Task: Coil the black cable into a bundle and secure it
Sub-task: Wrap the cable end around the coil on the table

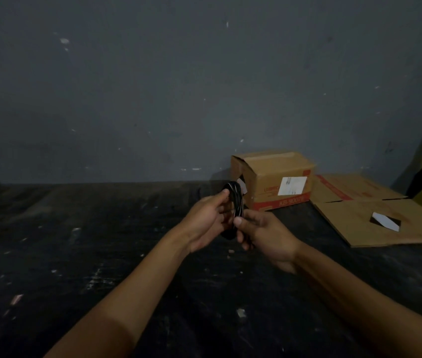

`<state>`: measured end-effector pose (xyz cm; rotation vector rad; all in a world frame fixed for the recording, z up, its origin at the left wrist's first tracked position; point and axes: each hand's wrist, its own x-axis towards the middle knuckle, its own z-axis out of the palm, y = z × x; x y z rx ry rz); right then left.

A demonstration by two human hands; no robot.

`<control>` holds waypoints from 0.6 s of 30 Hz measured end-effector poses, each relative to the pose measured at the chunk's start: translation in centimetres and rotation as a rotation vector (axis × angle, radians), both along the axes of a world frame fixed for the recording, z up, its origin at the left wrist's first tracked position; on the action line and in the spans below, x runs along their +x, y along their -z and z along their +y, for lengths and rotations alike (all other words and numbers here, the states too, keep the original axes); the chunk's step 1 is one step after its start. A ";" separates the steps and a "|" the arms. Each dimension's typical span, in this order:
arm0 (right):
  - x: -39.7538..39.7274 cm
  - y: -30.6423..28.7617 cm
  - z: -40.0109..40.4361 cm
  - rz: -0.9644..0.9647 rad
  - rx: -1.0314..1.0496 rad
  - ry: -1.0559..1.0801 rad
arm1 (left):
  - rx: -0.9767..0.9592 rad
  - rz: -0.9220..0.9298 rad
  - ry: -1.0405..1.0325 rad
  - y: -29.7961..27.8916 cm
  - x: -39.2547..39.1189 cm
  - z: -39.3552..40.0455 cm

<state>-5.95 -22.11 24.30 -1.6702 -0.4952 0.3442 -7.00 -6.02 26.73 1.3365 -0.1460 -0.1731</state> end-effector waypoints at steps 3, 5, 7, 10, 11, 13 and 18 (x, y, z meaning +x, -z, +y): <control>0.4 -0.2 -1.1 0.073 0.046 0.037 | 0.112 -0.044 -0.035 -0.4 -0.5 0.6; 0.5 -0.4 -1.8 0.155 0.112 0.070 | 0.168 -0.181 -0.134 -0.1 -1.0 0.7; 0.5 -0.3 -2.2 0.244 0.182 0.112 | 0.239 -0.354 -0.290 0.9 -1.6 0.7; 0.4 0.0 -2.5 0.358 0.260 0.158 | 0.508 -0.655 -0.407 3.6 -2.7 0.5; 0.3 0.2 -2.6 0.395 0.283 0.163 | 0.644 -0.767 -0.433 4.6 -2.9 0.5; 0.0 0.5 -2.8 0.477 0.316 0.165 | 0.887 -0.906 -0.453 6.4 -3.3 0.2; -1.3 1.8 -3.0 0.673 0.434 0.132 | 1.221 -0.934 -0.429 9.5 -3.8 -1.3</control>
